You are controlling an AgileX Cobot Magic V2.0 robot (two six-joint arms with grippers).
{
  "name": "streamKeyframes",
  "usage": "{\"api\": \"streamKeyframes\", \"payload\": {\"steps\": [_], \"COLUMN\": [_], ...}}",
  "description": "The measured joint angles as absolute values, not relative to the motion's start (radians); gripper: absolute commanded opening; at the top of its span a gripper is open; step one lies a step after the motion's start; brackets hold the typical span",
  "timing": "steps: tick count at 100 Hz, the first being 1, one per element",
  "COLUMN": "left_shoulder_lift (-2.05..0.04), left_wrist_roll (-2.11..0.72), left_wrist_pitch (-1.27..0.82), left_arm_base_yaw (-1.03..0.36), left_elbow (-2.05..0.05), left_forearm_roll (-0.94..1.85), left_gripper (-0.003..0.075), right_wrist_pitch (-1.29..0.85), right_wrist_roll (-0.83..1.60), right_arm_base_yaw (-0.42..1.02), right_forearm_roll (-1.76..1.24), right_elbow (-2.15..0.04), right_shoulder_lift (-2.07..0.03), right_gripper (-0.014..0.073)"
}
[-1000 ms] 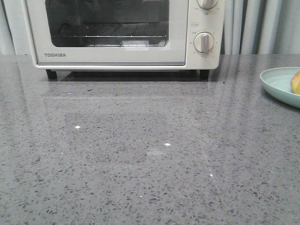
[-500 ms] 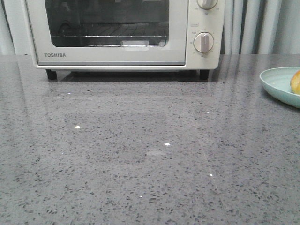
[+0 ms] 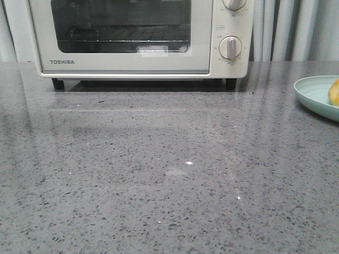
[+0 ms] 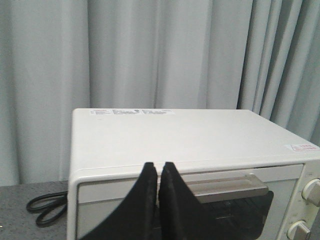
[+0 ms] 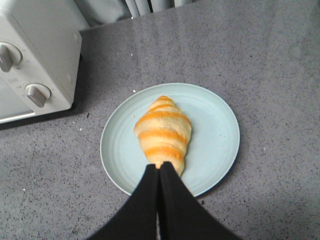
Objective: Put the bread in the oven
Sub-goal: 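Hook the oven door handle with the left gripper and pull it down open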
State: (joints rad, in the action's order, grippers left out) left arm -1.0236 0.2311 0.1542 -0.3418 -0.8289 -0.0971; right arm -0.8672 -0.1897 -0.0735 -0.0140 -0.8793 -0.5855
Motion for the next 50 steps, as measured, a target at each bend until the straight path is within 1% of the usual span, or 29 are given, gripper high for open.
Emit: {"api": "streamKeyframes", "payload": {"steps": [24, 50], "left_shoulder_lift": [-1.222, -1.375], "left_wrist_roll": [0.231, 0.231], "left_wrist_pitch": [0.163, 0.133], "left_arm_base_yaw": [-0.406, -0.424], "left_elbow": [-0.94, -1.066], "left_forearm_roll": [-0.097, -0.098], "left_gripper": [-0.0021, -0.0021], "right_wrist_pitch": [-0.878, -0.886], "right_wrist_roll": [-0.185, -0.185], "right_arm_base_yaw": [-0.073, -0.073], "right_forearm_roll": [-0.014, -0.014], "right_elbow": [-0.898, -0.904], "right_shoulder_lift": [-0.601, -0.601], "right_gripper": [-0.0067, -0.0067]}}
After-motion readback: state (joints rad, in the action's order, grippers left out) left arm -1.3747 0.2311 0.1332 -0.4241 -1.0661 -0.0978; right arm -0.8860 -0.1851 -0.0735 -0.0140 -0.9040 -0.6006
